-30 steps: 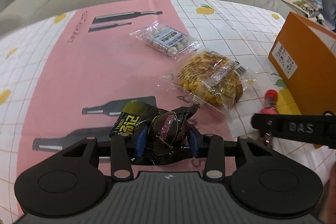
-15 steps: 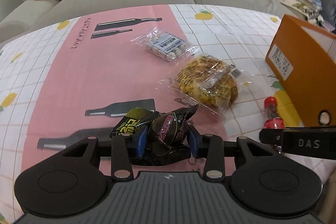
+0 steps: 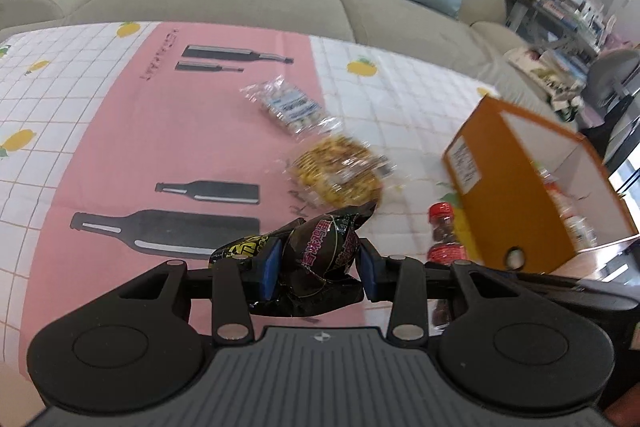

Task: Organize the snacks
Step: 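Carry the candy bag and red-capped bottle over the orange box with both tools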

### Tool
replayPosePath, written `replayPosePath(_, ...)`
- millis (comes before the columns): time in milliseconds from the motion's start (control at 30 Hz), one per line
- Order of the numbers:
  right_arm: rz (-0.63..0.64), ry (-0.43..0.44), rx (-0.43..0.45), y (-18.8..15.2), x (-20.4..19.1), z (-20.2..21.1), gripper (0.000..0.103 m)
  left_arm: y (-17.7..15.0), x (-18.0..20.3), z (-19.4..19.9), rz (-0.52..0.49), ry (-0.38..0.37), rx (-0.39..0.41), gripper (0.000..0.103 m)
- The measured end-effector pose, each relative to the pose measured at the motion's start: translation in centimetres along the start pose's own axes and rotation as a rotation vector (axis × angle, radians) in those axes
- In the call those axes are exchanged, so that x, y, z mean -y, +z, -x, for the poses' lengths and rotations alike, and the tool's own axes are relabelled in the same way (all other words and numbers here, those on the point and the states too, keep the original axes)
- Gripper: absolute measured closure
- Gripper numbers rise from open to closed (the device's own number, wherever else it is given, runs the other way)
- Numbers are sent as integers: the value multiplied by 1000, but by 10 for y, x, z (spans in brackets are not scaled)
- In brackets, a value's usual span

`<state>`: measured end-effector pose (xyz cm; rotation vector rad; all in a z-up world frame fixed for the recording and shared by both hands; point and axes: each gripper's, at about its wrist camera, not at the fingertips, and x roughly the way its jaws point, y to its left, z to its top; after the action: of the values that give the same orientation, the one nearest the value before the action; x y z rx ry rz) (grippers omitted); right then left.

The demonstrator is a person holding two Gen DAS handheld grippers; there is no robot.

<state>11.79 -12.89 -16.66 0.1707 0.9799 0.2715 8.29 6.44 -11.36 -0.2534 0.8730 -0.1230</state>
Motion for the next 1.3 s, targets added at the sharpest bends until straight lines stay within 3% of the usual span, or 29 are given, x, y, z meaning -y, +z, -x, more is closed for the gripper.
replayPosePath(200,11,29,56,1,2,36,72,11,20,27,15,-41,34,58)
replayPosePath(433,-10,77,106,4,17,80,73,25,50,50,9,-129,37,58)
replayPosePath(633,37,70,135,14,33,115,73,40,81,55,-18,-216,27,58)
replayPosePath(933,62,-4,152,43,83,157,73,67,146,37,-106,-334,-15,58)
replayPosePath(1133,50,-101,161,68,127,173,73,81,194,11,-163,-392,-83,58)
replayPosePath(1300,64,-198,119,89,161,163,73,86,228,-24,-218,-391,-153,58)
